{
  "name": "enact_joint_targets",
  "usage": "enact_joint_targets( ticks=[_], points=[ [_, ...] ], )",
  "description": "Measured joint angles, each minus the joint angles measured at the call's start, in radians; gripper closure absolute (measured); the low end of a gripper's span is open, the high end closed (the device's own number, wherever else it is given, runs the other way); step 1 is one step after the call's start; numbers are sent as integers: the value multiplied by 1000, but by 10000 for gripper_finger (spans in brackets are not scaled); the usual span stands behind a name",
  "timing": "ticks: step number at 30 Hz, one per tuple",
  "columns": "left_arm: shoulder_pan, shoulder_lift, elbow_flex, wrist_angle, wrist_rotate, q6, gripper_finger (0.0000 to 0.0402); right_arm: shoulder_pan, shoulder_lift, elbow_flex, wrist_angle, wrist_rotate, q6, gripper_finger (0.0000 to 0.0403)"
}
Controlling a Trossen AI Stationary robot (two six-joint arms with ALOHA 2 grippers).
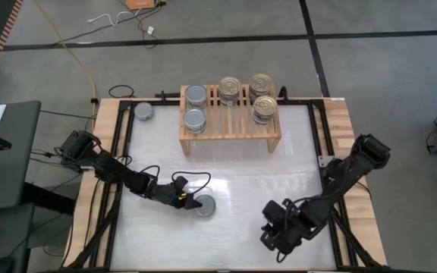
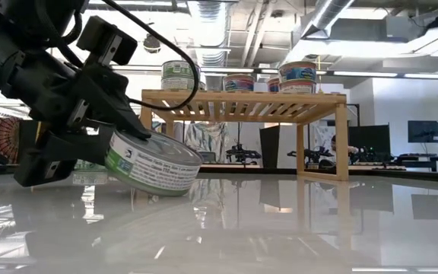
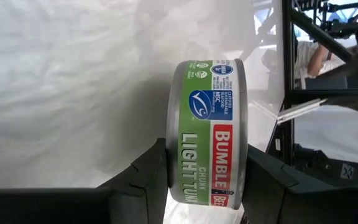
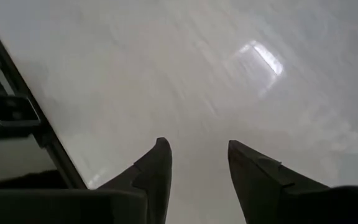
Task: Stack canned seafood by type on shelf
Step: Put the green tuna can on the shelf
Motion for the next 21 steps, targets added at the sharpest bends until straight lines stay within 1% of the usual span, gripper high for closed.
enact_joint_targets(
  ticks=[3,6,12,15,18,21],
  points=[
    [0,0,0,0,-13,0,249,1,0,0,-4,-3,-33,219],
    [0,0,0,0,-14,0,249,-2,0,0,-3,-3,3,205],
    [0,0,0,1,-15,-2,249,4,0,0,-49,-2,-18,145],
    [-2,0,0,2,-15,-3,249,4,0,0,-67,0,-17,121],
    [-15,0,20,-2,-28,-11,249,2,0,0,-68,2,15,111],
    [-31,0,63,5,-56,17,249,2,0,0,-68,3,24,109]
  ],
)
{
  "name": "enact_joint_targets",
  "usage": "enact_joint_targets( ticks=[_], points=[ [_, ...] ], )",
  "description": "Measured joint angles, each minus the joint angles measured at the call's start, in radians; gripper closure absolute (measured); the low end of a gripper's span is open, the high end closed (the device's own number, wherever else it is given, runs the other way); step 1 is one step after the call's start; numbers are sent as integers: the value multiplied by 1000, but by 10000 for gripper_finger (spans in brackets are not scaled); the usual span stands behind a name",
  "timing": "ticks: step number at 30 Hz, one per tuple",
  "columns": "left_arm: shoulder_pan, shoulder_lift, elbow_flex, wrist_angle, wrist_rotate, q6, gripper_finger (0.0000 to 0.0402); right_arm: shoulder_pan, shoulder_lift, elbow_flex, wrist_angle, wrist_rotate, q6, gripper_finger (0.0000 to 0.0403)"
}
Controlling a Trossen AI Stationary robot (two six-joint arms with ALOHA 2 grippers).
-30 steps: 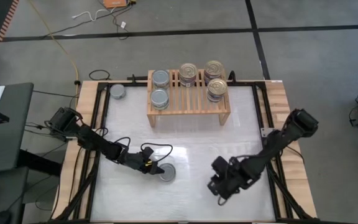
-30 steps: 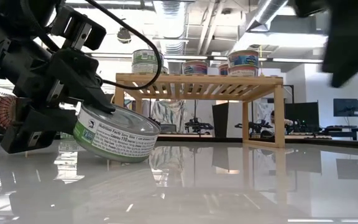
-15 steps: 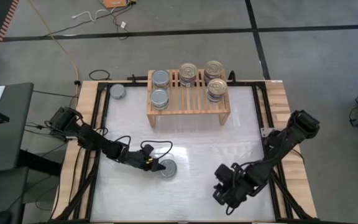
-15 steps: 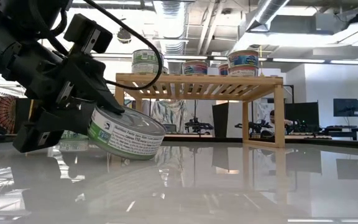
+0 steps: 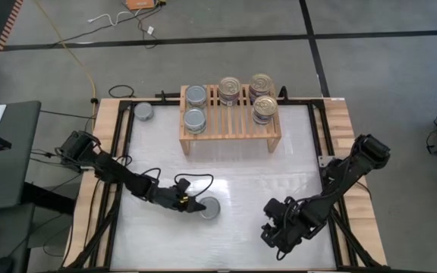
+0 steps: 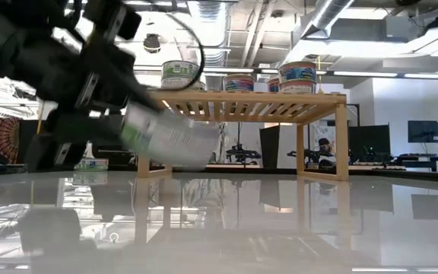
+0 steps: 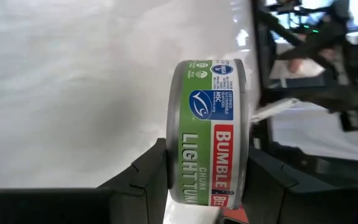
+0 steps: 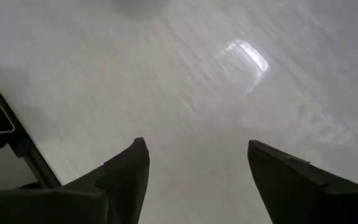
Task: Stack canned seafood by type on shelf
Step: Put the green tuna can on the shelf
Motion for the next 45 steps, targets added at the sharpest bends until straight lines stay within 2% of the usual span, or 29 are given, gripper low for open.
enact_joint_targets(
  ticks=[7,10,14,22,29,33,38,42,45],
  points=[
    [4,0,98,-5,-2,53,249,-10,31,0,44,20,44,109],
    [21,-1,121,-5,49,45,249,-8,59,0,81,17,41,109],
    [47,-12,133,-8,98,40,249,21,77,-7,73,-67,124,109],
    [95,-117,135,-46,196,138,249,122,65,-7,-143,-78,553,112],
    [136,-332,134,-329,240,237,249,186,65,-7,-158,-53,829,112],
    [171,-443,135,-454,242,290,249,145,67,-7,-152,-38,830,112],
    [206,-531,134,-545,272,342,249,46,67,-7,-82,159,802,112],
    [227,-552,134,-584,310,366,249,-46,67,-7,121,350,581,112],
    [253,-551,134,-591,346,383,249,-129,66,-7,242,370,383,112]
  ],
)
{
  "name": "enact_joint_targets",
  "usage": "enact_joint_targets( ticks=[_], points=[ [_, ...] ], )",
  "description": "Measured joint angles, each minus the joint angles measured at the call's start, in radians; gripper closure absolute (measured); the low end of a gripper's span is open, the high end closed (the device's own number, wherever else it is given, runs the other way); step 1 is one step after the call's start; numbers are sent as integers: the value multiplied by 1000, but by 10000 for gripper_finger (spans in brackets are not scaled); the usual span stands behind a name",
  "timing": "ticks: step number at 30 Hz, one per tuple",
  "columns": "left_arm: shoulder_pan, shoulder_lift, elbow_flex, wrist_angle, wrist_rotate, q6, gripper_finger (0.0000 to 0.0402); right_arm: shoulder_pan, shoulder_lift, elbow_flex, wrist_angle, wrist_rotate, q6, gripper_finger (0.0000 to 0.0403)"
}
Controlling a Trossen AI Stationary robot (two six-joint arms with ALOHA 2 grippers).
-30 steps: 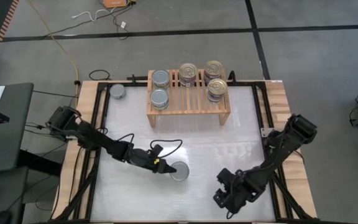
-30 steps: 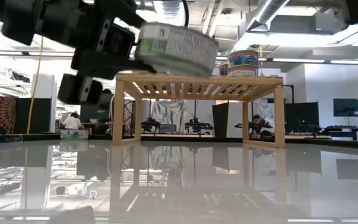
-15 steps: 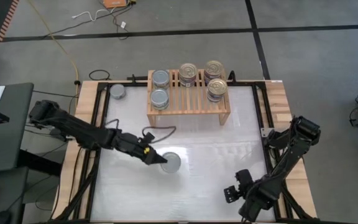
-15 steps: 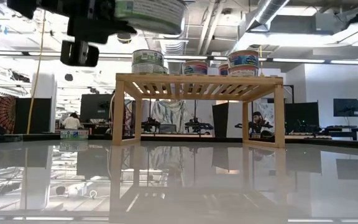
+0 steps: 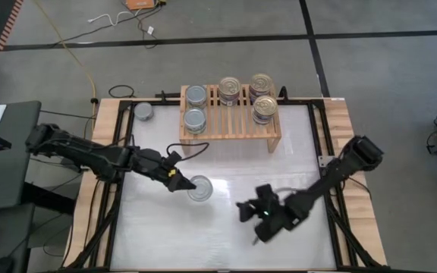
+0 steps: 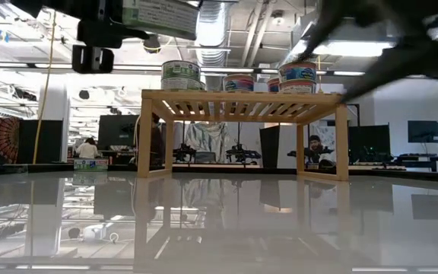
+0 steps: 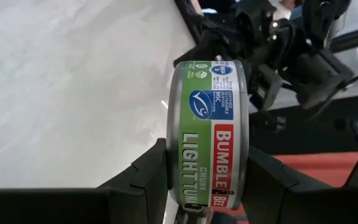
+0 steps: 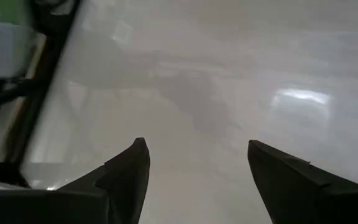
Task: Stack canned seafood by type on shelf
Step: Put the green tuna can on the shelf
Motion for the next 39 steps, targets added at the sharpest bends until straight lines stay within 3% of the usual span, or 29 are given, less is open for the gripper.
enact_joint_targets(
  ticks=[7,14,34,39],
  points=[
    [98,9,0,21,117,15,249,-159,-2,0,373,-175,-426,112],
    [157,6,0,63,158,35,249,-230,-78,0,501,-195,-606,112],
    [166,7,0,227,150,38,249,-346,-125,0,659,-249,-744,113],
    [166,7,0,226,149,39,249,-346,-125,0,666,-251,-747,129]
  ],
)
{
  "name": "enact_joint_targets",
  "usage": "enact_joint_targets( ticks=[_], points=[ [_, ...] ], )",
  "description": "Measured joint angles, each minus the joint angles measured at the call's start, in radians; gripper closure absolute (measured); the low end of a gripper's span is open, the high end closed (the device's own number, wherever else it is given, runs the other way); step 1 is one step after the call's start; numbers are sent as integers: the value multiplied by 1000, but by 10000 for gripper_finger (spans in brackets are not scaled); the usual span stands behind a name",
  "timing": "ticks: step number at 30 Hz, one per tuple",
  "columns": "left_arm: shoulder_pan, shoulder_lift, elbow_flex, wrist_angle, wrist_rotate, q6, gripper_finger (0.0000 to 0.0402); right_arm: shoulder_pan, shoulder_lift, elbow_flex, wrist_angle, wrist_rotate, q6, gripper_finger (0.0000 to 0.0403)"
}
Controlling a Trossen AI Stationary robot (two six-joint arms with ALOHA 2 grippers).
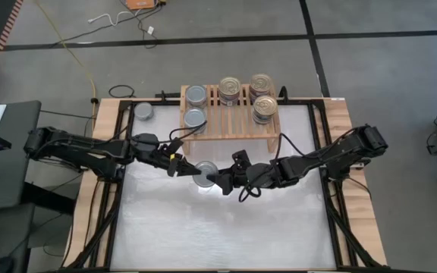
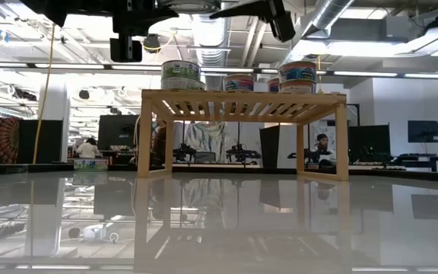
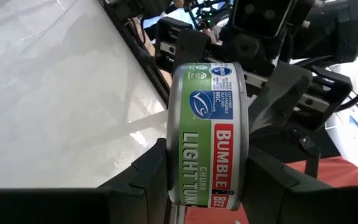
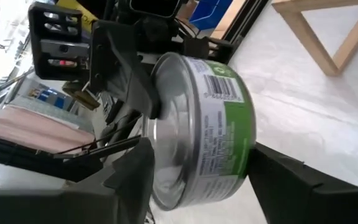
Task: Stack canned seafood by type on shelf
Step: Put the green tuna can on the shelf
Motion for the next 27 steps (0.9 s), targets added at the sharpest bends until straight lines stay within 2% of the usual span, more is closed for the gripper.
enact_joint_targets(
  ticks=[11,15,21,27],
  points=[
    [-1,0,0,0,7,25,248,0,0,0,15,0,-16,233],
    [-1,0,0,-2,5,24,248,0,0,0,15,-1,-19,236],
    [0,0,0,-5,0,17,248,0,0,0,10,0,-23,217],
    [0,0,0,-5,0,18,247,1,0,0,9,0,-21,231]
  ],
)
